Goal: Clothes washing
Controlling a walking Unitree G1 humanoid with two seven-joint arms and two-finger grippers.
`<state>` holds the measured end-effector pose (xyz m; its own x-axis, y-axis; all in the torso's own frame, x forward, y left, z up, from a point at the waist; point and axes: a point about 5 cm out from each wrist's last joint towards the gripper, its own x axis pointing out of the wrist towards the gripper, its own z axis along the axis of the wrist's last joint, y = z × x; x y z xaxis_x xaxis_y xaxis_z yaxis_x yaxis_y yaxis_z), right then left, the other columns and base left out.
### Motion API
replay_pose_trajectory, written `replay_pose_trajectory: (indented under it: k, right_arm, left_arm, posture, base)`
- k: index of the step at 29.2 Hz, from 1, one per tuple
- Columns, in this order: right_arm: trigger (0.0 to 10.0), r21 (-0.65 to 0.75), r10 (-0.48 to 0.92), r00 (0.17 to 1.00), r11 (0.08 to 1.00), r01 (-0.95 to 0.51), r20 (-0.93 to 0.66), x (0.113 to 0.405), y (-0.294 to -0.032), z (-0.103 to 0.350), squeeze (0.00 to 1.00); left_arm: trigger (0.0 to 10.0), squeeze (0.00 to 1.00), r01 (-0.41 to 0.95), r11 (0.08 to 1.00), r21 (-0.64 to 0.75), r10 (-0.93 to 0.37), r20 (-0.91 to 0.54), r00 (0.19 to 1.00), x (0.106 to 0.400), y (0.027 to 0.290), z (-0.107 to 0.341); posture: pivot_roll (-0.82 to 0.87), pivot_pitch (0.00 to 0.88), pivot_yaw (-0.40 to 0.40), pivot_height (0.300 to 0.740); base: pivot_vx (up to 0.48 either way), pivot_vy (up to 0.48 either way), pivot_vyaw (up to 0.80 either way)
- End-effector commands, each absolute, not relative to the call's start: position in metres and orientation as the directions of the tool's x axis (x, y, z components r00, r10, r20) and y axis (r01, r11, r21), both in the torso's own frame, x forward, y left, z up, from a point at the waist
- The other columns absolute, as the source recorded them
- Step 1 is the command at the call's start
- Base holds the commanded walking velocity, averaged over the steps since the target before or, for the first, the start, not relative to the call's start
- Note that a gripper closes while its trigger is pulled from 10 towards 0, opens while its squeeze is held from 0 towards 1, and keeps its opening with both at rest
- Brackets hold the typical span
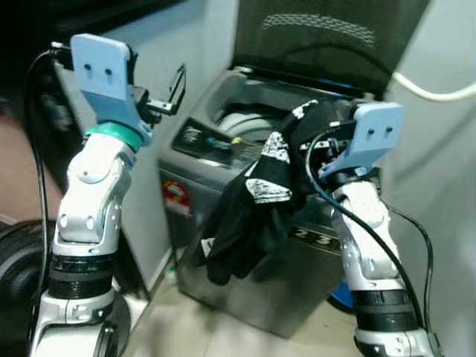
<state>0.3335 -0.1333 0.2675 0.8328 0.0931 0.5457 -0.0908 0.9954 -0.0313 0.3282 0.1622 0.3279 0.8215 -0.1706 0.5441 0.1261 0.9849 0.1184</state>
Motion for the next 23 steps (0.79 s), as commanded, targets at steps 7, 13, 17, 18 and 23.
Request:
replay_pose_trajectory:
  k: [7,13,17,18,23]
  right_arm:
    - [10.0,-0.009,0.079,0.816,0.996,-0.09,0.573,0.3317,-0.1345,0.2745,0.0]
    - [10.0,-0.004,0.073,0.818,0.996,-0.085,0.57,0.3319,-0.136,0.274,0.0]
    - [10.0,-0.004,0.071,0.817,0.996,-0.084,0.572,0.3319,-0.1365,0.2739,0.0]
    - [10.0,-0.004,0.071,0.817,0.996,-0.084,0.572,0.3319,-0.1365,0.2739,0.0]
    - [10.0,-0.04,0.098,0.803,0.995,-0.092,0.588,0.3295,-0.1317,0.2745,0.0]
  left_arm:
    - [10.0,0.0,0.13,0.986,0.108,-0.168,0.547,0.82,0.3267,0.1631,0.3277]
    - [10.0,0.0,0.122,0.987,0.106,-0.16,0.543,0.824,0.3274,0.1636,0.3275]
    - [10.0,0.0,0.114,0.987,0.112,-0.158,0.552,0.819,0.3269,0.1638,0.3285]
    - [10.0,0.0,0.114,0.987,0.112,-0.158,0.552,0.819,0.3269,0.1638,0.3285]
    - [10.0,0.0,0.094,0.989,0.114,-0.142,0.56,0.817,0.3271,0.1657,0.3297]
  posture:
    - [0.04,0.0,0.013,0.74]
    - [0.04,0.002,0.014,0.74]
    - [0.05,0.004,0.014,0.74]
    - [0.05,0.004,0.014,0.74]
    - [0.05,0.007,0.014,0.74]
  base:
    - [0.0,0.0,-0.8]
    - [0.0,0.0,-0.8]
    - [0.0,0.0,-0.8]
    - [0.0,0.0,-0.8]
    - [0.47,0.0,0.0]
